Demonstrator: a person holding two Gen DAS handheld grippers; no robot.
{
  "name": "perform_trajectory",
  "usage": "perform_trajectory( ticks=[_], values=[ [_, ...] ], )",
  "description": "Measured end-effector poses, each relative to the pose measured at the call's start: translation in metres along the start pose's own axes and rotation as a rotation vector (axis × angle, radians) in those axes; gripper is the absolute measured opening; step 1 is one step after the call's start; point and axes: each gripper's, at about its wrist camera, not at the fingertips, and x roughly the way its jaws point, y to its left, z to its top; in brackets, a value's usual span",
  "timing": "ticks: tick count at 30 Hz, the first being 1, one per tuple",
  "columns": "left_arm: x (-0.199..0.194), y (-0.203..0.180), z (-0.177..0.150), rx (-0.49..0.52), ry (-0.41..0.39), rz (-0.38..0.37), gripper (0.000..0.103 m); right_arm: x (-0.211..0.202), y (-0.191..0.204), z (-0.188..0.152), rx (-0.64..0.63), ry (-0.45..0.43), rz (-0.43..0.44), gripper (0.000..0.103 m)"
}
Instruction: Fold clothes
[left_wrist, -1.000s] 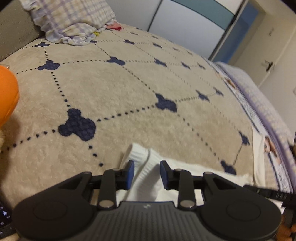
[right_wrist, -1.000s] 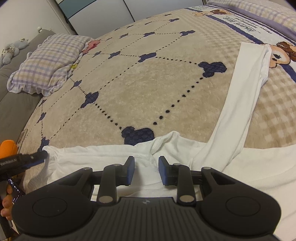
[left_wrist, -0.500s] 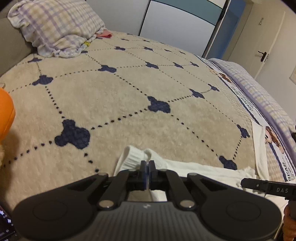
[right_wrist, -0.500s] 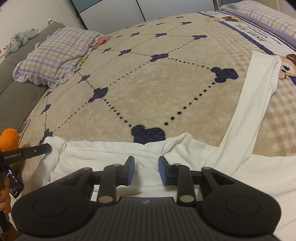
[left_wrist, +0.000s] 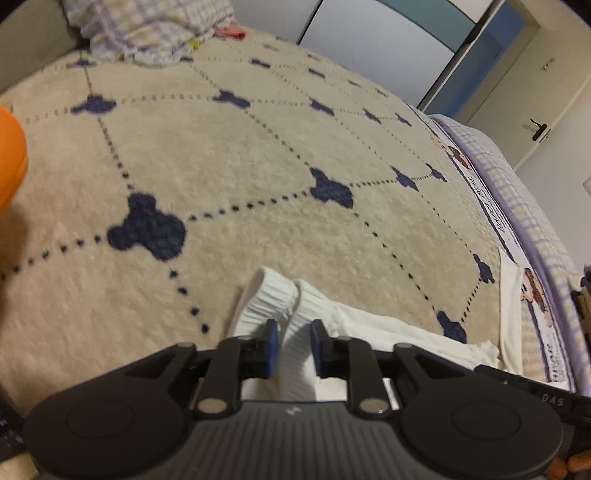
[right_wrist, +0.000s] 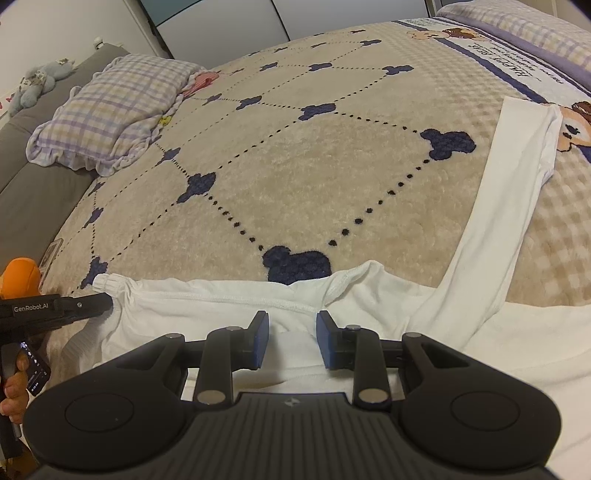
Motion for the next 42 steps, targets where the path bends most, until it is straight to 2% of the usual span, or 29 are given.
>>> perform_trajectory(
  ticks=[6, 12, 15, 19, 21, 23, 27, 33, 37, 39, 42],
  values=[
    [0.002, 0.008, 0.000, -0.061, 0.039, -0.021, 0.023, 0.000, -0.002, 0.000, -0.005, 0.002, 0.002, 0.031],
    [0.001, 0.008, -0.002, -0.069, 0.083, -0.028, 0.023, 0.000, -0.001, -0.001, -0.004, 0.004, 0.002, 0.031],
    [0.002, 0.007, -0.003, -0.054, 0.074, -0.022, 0.018, 0.000, -0.001, -0.001, -0.004, 0.005, 0.002, 0.031],
    [0.002, 0.001, -0.002, -0.025, 0.052, -0.018, 0.017, 0.001, 0.000, -0.002, -0.007, 0.007, 0.002, 0.031],
    [0.000, -0.001, -0.001, -0.016, 0.033, -0.019, 0.006, 0.001, -0.001, -0.002, -0.005, 0.007, 0.003, 0.031],
    [-0.005, -0.001, 0.001, -0.023, -0.003, -0.023, 0.002, 0.001, -0.001, -0.002, -0.001, 0.008, 0.005, 0.031],
    [-0.010, 0.002, 0.004, -0.033, -0.045, -0.029, 0.002, 0.002, -0.001, -0.002, 0.000, 0.011, 0.006, 0.031],
    [-0.017, 0.002, 0.007, -0.069, -0.123, 0.031, 0.002, 0.002, -0.002, -0.002, 0.004, 0.011, 0.008, 0.031],
    [-0.026, 0.008, 0.008, -0.118, -0.170, 0.105, 0.002, 0.002, -0.002, -0.001, 0.005, 0.010, 0.015, 0.031],
    [-0.022, 0.013, 0.007, -0.135, -0.155, 0.147, 0.002, 0.002, -0.001, -0.001, 0.000, 0.009, 0.019, 0.031],
    [-0.012, 0.019, 0.006, -0.145, -0.112, 0.165, 0.002, 0.001, -0.001, -0.001, -0.001, 0.008, 0.019, 0.031]
  ],
)
